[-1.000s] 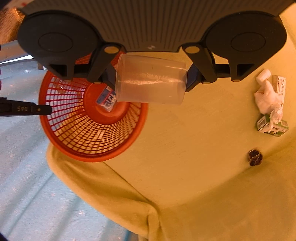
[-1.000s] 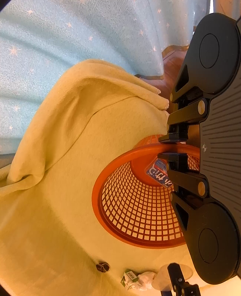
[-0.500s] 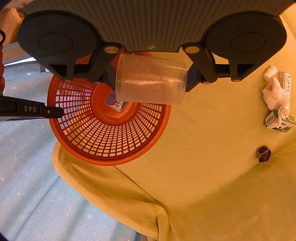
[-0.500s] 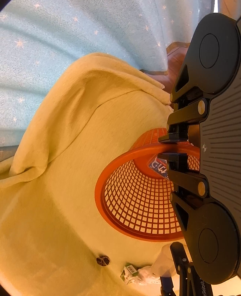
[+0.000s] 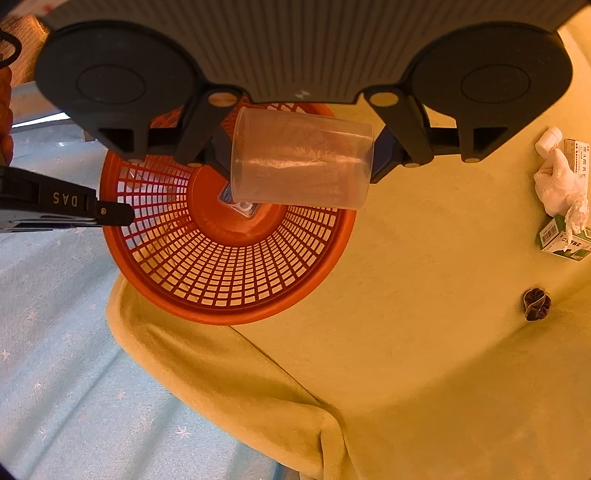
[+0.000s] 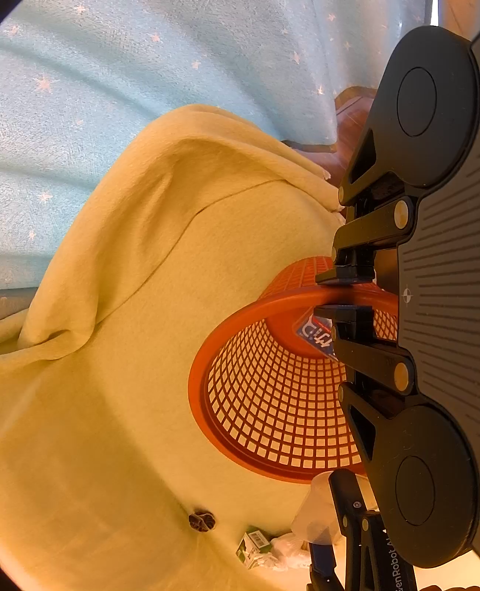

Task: Organize objects
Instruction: 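Carry the cup over the wastebasket and open the left gripper, then grasp the crumpled white tissue with the left gripper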

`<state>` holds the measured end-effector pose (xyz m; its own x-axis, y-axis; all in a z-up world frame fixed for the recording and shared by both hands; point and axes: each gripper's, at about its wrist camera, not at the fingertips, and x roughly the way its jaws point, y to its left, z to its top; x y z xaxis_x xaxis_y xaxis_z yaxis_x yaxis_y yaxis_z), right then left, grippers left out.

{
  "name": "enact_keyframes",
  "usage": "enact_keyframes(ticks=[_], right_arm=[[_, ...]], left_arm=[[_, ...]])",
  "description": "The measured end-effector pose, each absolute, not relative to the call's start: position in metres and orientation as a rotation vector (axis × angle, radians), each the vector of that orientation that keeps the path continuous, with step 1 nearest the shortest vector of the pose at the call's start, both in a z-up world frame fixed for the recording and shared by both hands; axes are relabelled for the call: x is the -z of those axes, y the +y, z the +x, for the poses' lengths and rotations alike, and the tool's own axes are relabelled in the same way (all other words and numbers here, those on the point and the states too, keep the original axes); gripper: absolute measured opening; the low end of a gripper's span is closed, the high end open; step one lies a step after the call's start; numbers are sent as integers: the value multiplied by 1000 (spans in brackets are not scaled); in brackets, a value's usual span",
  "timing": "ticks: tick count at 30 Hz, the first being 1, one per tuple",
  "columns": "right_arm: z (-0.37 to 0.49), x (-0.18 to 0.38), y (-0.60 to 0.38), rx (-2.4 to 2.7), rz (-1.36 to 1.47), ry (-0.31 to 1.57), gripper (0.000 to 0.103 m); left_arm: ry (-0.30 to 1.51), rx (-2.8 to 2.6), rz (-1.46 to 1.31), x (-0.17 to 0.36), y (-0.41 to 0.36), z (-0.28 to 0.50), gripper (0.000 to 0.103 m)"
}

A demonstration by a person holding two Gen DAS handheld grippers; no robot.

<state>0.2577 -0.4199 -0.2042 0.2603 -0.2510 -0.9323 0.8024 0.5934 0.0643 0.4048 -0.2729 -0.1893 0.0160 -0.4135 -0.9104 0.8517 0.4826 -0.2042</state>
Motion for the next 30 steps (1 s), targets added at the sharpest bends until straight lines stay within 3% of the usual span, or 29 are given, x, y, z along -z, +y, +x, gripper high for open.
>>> enact_keyframes(ticks=[9, 11, 15, 21, 30], right_arm=[[258, 203, -420, 770, 609, 1082, 7], [258, 203, -420, 769, 609, 1082, 7], [260, 204, -420, 756, 613, 1091, 7], [258, 208, -424, 771, 623, 1096, 7], [263, 207, -425, 793, 628, 1109, 7]], left_arm=[[1186, 1061, 459, 190, -286, 401, 70], [1193, 1067, 446, 190, -288, 402, 78], [1173, 1074, 428, 185, -288, 403, 83], [1130, 1046, 408, 182, -270, 417, 83], [1124, 843, 396, 203, -182, 481, 78]])
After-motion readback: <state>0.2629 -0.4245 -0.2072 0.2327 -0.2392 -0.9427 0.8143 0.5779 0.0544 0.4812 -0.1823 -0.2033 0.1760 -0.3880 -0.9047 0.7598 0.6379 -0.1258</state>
